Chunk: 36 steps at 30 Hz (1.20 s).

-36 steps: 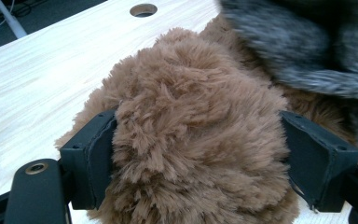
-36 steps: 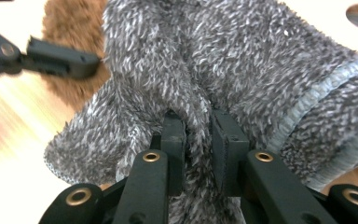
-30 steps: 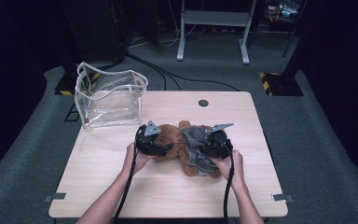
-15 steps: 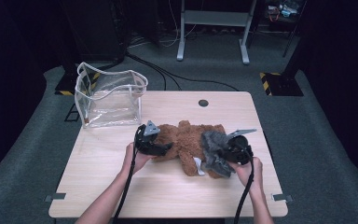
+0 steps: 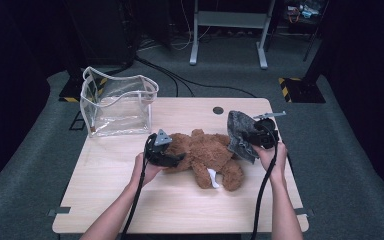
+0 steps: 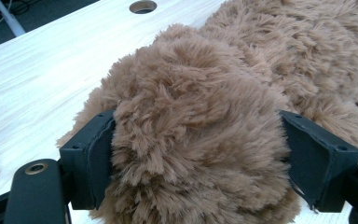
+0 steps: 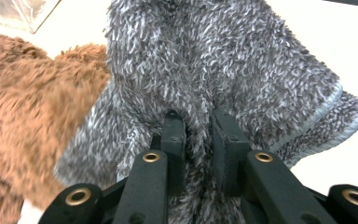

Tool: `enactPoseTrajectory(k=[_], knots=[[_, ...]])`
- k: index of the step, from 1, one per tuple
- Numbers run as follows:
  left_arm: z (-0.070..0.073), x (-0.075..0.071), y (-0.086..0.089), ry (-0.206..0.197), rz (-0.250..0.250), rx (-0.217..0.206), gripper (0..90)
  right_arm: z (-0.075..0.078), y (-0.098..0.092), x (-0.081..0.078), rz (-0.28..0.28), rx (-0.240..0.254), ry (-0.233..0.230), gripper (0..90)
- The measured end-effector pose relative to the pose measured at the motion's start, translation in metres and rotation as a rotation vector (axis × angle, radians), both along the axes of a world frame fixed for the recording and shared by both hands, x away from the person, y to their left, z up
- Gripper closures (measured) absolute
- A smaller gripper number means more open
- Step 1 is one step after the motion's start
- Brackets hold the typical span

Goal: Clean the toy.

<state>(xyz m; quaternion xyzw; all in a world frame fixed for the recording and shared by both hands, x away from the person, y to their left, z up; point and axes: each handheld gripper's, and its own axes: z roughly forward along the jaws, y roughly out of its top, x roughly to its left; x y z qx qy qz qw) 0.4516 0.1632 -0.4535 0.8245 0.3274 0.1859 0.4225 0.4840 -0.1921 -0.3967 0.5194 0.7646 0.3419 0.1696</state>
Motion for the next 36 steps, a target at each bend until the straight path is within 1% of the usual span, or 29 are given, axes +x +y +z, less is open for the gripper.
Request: enactPoseTrajectory(k=[1, 3, 4, 5, 7, 8, 9, 12, 14, 15, 18, 19, 20, 22, 23, 24, 25, 26, 28, 29, 30, 33, 34, 36], knots=[[0.0, 0.0, 0.0, -0.001, 0.0, -0.004, 18.6, -0.002, 0.003, 0.004, 0.001, 0.015, 0.008, 76.6], [0.0, 0.0, 0.0, 0.001, 0.0, -0.005, 17.9, -0.004, 0.008, 0.011, 0.0, 0.02, 0.027, 76.6], [0.0, 0.0, 0.0, 0.001, 0.0, -0.004, 17.1, -0.008, 0.014, 0.017, 0.005, 0.011, 0.047, 76.7], [0.0, 0.0, 0.0, 0.006, -0.003, -0.004, 16.7, -0.009, 0.017, 0.02, 0.007, 0.004, 0.058, 76.7], [-0.001, 0.0, -0.001, 0.003, -0.001, -0.006, 15.6, -0.015, 0.024, 0.027, 0.021, -0.021, 0.077, 76.7], [-0.001, 0.0, -0.001, 0.002, -0.002, -0.005, 15.2, -0.017, 0.027, 0.03, 0.018, -0.022, 0.084, 76.7], [-0.001, 0.0, -0.001, 0.003, 0.0, -0.009, 15.2, -0.022, 0.031, 0.034, 0.034, -0.029, 0.102, 76.8], [0.0, 0.0, 0.0, 0.008, -0.007, 0.0, 15.0, -0.029, 0.036, 0.038, 0.061, -0.03, 0.122, 77.0], [-0.001, 0.001, 0.0, 0.005, -0.002, -0.006, 14.6, -0.034, 0.038, 0.04, 0.081, -0.015, 0.133, 77.0], [-0.001, 0.001, 0.0, 0.006, 0.0, -0.009, 14.6, -0.037, 0.038, 0.041, 0.088, -0.003, 0.151, 77.1], [-0.002, 0.001, 0.0, 0.002, 0.001, -0.012, 14.6, -0.045, 0.036, 0.043, 0.09, 0.005, 0.155, 77.2], [-0.002, 0.001, -0.001, 0.002, 0.002, -0.012, 14.6, -0.047, 0.036, 0.043, 0.081, 0.015, 0.177, 77.4], [-0.001, 0.001, -0.001, 0.002, 0.001, -0.011, 14.6, -0.05, 0.035, 0.043, 0.076, 0.01, 0.183, 77.4], [-0.002, 0.001, 0.0, 0.001, 0.002, -0.013, 14.6, -0.053, 0.034, 0.044, 0.067, -0.011, 0.181, 77.6], [-0.002, 0.001, 0.0, 0.003, 0.004, -0.014, 14.6, -0.053, 0.034, 0.044, 0.066, -0.011, 0.181, 77.6], [-0.002, 0.001, 0.0, 0.003, 0.002, -0.015, 14.6, -0.053, 0.035, 0.044, 0.061, -0.026, 0.177, 77.7], [-0.002, 0.001, 0.0, 0.003, 0.001, -0.015, 14.6, -0.053, 0.035, 0.045, 0.058, -0.049, 0.161, 77.9], [-0.002, 0.001, 0.0, 0.003, 0.0, -0.016, 14.6, -0.052, 0.036, 0.045, 0.044, -0.067, 0.162, 78.0], [-0.002, 0.001, 0.001, 0.006, 0.001, -0.016, 14.7, -0.052, 0.034, 0.046, 0.037, -0.092, 0.162, 78.1], [-0.002, 0.001, 0.002, 0.005, 0.001, -0.016, 14.6, -0.052, 0.033, 0.046, 0.016, -0.087, 0.167, 78.1], [-0.002, 0.0, 0.002, 0.007, 0.003, -0.017, 14.7, -0.052, 0.031, 0.046, 0.016, -0.095, 0.163, 78.2], [-0.003, 0.0, 0.003, 0.009, 0.002, -0.016, 14.6, -0.05, 0.025, 0.047, -0.034, -0.123, 0.162, 78.2], [-0.003, 0.0, 0.003, 0.009, 0.001, -0.015, 14.6, -0.049, 0.021, 0.047, -0.051, -0.142, 0.16, 78.2], [-0.003, 0.0, 0.003, 0.009, 0.001, -0.015, 14.6, -0.049, 0.017, 0.048, -0.076, -0.157, 0.168, 78.3]])
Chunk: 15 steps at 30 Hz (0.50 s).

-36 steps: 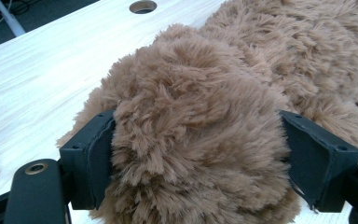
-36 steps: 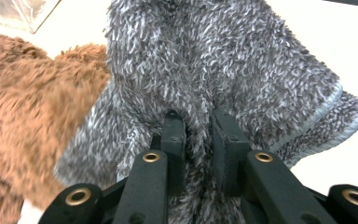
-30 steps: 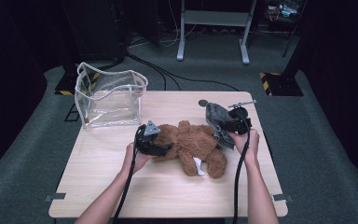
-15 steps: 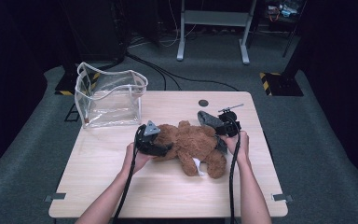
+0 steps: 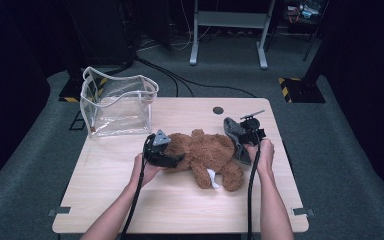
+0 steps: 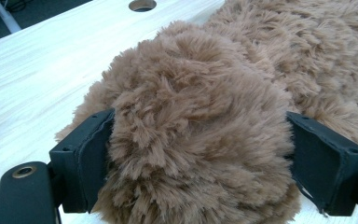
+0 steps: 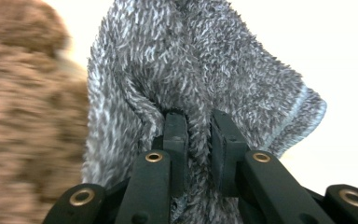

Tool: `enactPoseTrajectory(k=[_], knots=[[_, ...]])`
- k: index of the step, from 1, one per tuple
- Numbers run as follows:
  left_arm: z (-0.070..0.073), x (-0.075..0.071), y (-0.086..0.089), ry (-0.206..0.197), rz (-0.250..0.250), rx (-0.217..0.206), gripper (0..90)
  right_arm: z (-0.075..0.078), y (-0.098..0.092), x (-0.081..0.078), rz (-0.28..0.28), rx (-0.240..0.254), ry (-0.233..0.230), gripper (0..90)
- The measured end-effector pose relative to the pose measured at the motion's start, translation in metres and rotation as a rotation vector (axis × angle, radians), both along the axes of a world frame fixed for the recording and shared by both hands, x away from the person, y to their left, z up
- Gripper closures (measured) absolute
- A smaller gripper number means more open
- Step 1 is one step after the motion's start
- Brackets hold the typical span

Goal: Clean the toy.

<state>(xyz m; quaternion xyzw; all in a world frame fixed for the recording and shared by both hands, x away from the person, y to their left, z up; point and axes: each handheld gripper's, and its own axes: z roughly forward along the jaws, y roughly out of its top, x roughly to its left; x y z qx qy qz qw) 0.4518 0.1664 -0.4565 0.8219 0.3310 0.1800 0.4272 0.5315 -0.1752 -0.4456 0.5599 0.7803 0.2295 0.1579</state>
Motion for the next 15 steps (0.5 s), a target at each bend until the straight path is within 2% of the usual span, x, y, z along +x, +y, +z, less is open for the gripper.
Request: enactPoseTrajectory(k=[3, 4, 8, 11, 14, 15], knots=[[0.0, 0.0, 0.001, 0.005, -0.003, 0.004, 14.7, -0.001, -0.009, 0.0, -0.052, -0.068, 0.011, 78.2], [0.0, 0.0, 0.001, 0.004, -0.002, 0.001, 14.7, -0.001, -0.012, 0.0, -0.058, -0.068, 0.016, 78.2], [0.0, 0.0, 0.001, 0.004, -0.004, -0.002, 14.6, 0.002, -0.023, -0.005, -0.082, 0.012, 0.002, 78.2], [-0.001, 0.0, 0.001, -0.002, -0.001, -0.004, 14.7, 0.012, -0.024, -0.009, -0.07, 0.104, -0.029, 78.2], [-0.001, 0.0, 0.001, -0.002, -0.001, -0.004, 14.7, 0.021, -0.02, -0.009, 0.0, 0.17, -0.053, 78.1], [0.0, 0.0, 0.001, -0.002, 0.001, -0.002, 14.7, 0.023, -0.017, -0.008, 0.029, 0.199, -0.047, 78.1]])
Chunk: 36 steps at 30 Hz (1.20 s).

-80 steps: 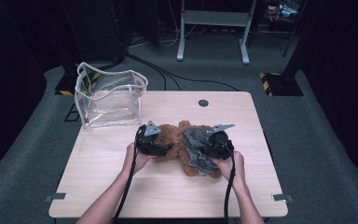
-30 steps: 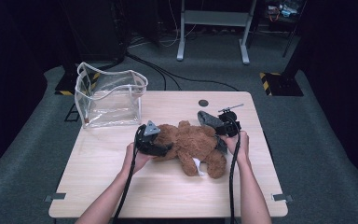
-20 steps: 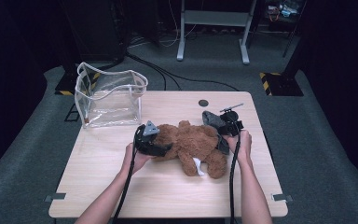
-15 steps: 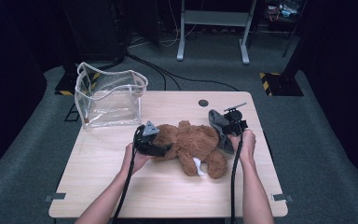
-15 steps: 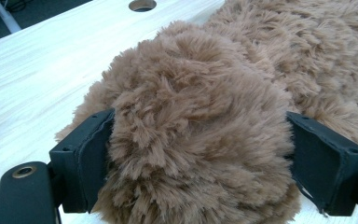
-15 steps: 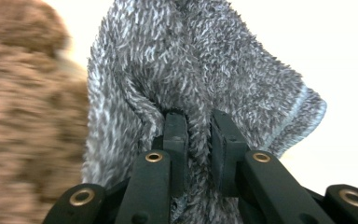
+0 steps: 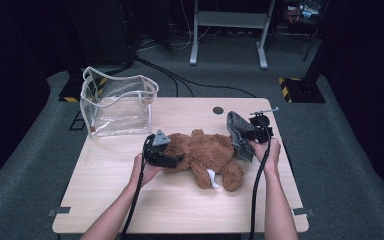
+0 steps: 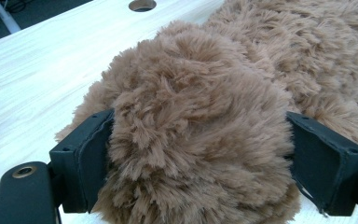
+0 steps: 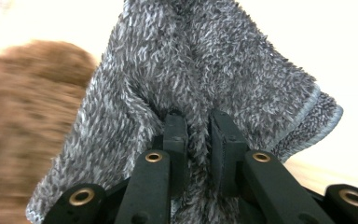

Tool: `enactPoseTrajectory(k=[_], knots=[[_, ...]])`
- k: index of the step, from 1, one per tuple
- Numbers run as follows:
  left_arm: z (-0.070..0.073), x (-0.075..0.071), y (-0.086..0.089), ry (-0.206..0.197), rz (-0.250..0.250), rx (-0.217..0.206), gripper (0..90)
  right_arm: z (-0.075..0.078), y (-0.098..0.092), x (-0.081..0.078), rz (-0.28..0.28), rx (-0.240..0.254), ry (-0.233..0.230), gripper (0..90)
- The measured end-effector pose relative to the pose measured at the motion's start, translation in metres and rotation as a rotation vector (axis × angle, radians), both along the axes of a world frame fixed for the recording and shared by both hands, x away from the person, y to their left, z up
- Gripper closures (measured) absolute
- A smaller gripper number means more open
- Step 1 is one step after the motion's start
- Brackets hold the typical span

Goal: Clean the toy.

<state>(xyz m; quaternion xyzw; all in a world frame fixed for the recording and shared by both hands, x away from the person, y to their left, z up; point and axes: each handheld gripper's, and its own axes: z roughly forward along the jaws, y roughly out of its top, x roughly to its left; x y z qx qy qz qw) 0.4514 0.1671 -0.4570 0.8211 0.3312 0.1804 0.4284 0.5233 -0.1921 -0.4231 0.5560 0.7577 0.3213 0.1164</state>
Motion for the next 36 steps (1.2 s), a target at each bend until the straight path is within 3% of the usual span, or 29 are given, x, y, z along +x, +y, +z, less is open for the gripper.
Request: enactPoseTrajectory(k=[2, 6, 11, 17, 23, 24, 26, 30, 36], knots=[[0.0, 0.0, 0.0, 0.0, 0.001, 0.0, 14.7, 0.001, 0.008, 0.002, 0.055, 0.045, 0.005, 78.1], [0.0, 0.0, 0.0, -0.002, 0.0, 0.004, 14.7, -0.007, 0.029, 0.01, 0.12, -0.011, 0.033, 78.2], [0.0, 0.0, 0.0, -0.003, -0.002, 0.004, 14.7, -0.02, 0.041, 0.014, 0.135, -0.054, 0.063, 78.5], [0.0, 0.0, 0.0, -0.002, -0.004, 0.008, 14.7, -0.025, 0.036, 0.012, 0.099, -0.148, 0.052, 78.8], [0.0, 0.0, 0.002, 0.004, -0.006, 0.014, 14.8, -0.022, 0.018, 0.008, -0.034, -0.275, 0.032, 78.9], [0.0, 0.0, 0.002, 0.007, -0.005, 0.009, 14.8, -0.021, 0.014, 0.007, -0.051, -0.277, 0.035, 78.8], [0.0, 0.0, 0.002, 0.005, -0.004, 0.009, 14.8, -0.018, 0.005, 0.0, -0.077, -0.252, 0.033, 78.8], [0.0, 0.0, 0.002, 0.006, -0.005, 0.008, 14.8, -0.014, -0.006, -0.014, -0.065, -0.168, 0.021, 78.8], [-0.001, 0.001, 0.002, 0.005, -0.005, 0.006, 14.7, -0.02, -0.003, -0.032, 0.043, -0.037, 0.051, 79.0]])
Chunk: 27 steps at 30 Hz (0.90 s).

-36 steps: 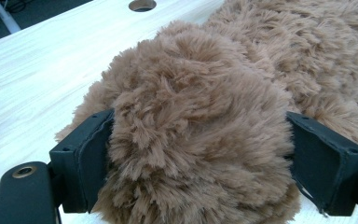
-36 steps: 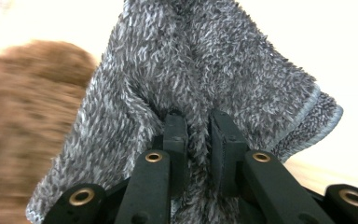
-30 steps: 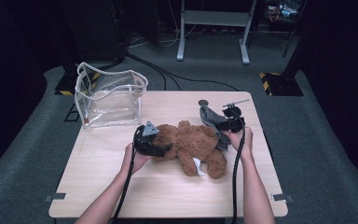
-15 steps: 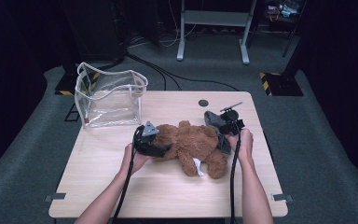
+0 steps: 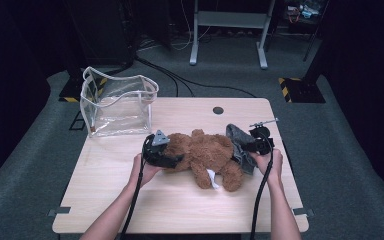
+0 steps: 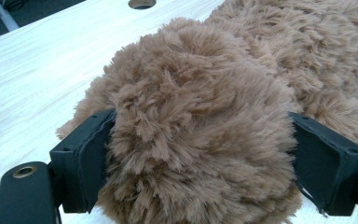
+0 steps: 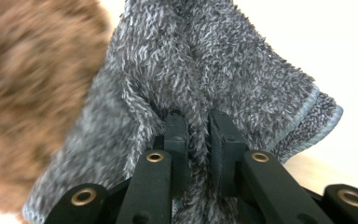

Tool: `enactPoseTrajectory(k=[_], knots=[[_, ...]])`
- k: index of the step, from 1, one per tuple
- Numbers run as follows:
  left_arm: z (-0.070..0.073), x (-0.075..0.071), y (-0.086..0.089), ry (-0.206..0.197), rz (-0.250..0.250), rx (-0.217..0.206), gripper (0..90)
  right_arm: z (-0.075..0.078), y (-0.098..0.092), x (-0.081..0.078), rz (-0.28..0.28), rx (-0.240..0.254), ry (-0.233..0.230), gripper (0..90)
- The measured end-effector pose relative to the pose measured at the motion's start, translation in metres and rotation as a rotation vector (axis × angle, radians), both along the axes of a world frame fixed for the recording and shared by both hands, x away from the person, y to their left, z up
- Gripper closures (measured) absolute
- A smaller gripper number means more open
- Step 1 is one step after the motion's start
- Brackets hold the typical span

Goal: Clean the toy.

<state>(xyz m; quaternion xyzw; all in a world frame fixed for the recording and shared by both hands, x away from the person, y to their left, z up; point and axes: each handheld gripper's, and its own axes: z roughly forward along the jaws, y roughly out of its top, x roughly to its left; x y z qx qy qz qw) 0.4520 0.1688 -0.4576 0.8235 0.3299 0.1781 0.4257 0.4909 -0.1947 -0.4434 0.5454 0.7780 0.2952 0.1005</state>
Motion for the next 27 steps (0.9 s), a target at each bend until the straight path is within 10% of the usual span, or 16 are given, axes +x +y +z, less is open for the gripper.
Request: enactPoseTrajectory(k=[11, 20, 27], knots=[[0.0, 0.0, 0.0, 0.006, 0.004, 0.004, 14.6, -0.025, 0.02, 0.009, 0.064, 0.006, 0.035, 78.6], [0.0, 0.0, 0.0, 0.009, 0.002, 0.009, 14.7, -0.029, 0.004, 0.01, -0.066, -0.262, 0.035, 78.4], [0.0, 0.0, 0.0, 0.008, 0.001, 0.01, 14.7, -0.011, -0.002, -0.006, -0.064, -0.116, -0.014, 78.2]])
